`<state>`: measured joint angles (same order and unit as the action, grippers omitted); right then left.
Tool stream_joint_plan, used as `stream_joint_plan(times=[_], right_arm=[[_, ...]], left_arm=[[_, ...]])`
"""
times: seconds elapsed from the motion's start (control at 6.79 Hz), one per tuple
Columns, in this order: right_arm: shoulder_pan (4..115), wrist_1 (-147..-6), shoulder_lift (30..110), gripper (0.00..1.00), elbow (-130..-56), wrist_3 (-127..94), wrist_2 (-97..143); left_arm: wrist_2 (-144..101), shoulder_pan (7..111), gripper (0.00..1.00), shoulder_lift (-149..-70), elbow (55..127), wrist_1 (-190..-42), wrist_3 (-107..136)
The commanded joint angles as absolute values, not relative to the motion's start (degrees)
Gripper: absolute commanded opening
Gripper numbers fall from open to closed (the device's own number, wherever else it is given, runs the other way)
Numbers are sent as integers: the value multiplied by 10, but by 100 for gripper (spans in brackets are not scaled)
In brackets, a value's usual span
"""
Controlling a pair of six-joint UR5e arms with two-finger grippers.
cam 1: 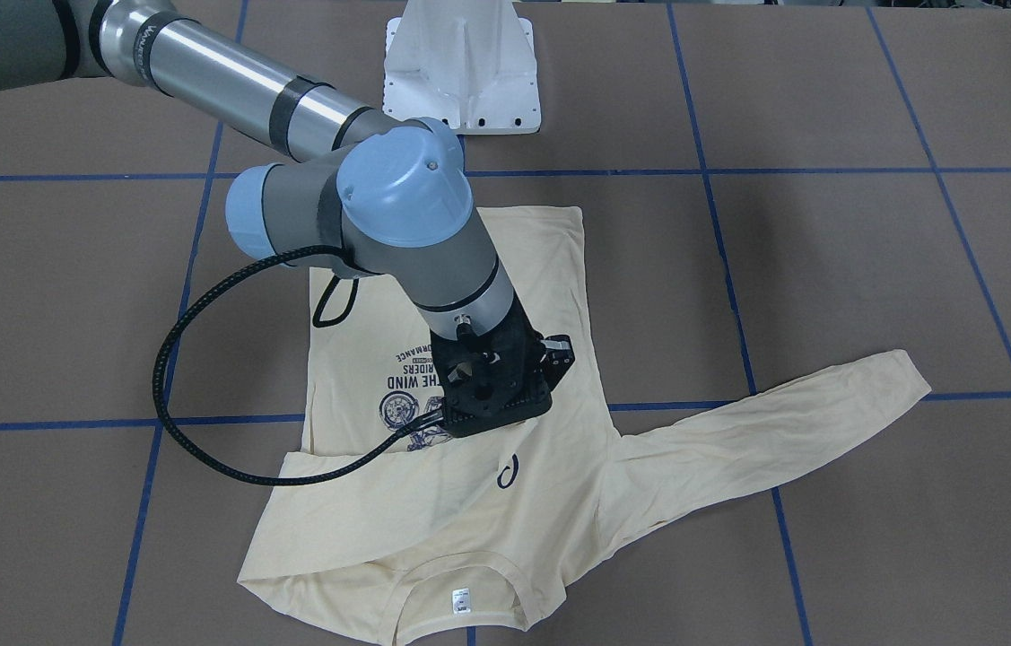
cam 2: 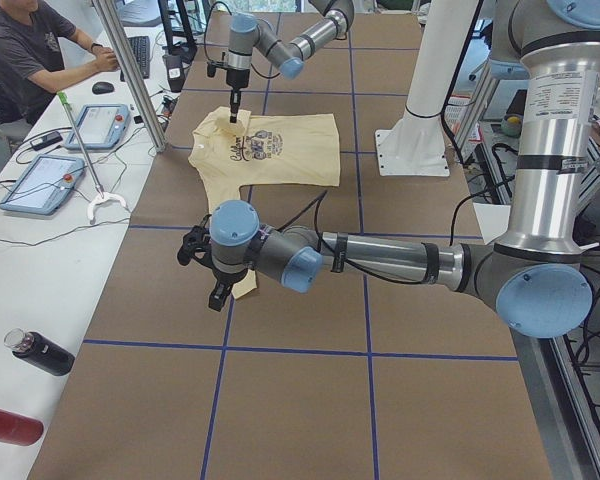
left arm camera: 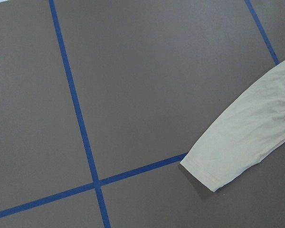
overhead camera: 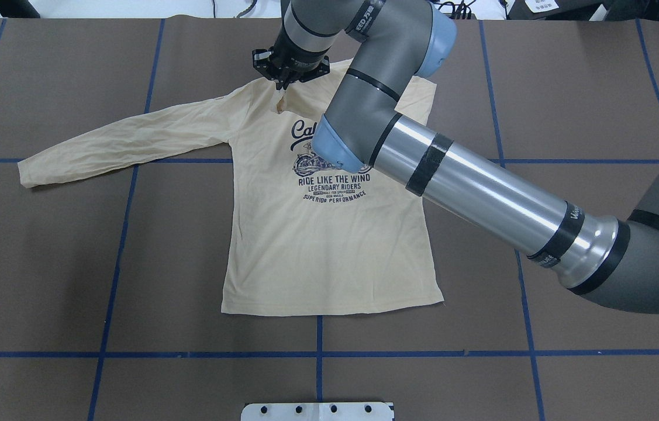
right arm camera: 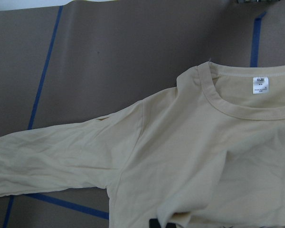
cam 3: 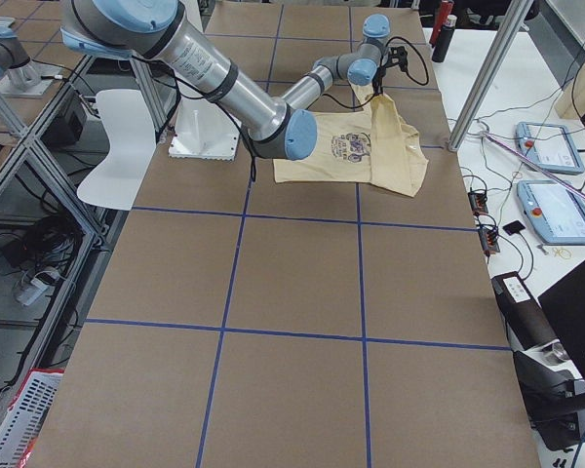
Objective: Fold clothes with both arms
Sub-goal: 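Carry the sleeve with the right gripper across the shirt toward the collar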
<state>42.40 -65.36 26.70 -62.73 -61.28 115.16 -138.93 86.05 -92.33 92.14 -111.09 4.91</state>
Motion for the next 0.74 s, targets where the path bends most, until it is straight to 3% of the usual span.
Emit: stream_joint_plan(times=[0.0, 0.44, 0.59], right_arm=[[410, -637, 265, 0, -608, -615, 1121], [399, -559, 222, 0, -511, -614, 1068], [391, -558, 201, 40, -495, -615, 1044]], left_arm=[[-1390, 860, 100, -925, 915, -1113, 50], [-1390, 860, 100, -930, 913, -1113, 51], [-1390, 860, 100, -931, 913, -1113, 52]])
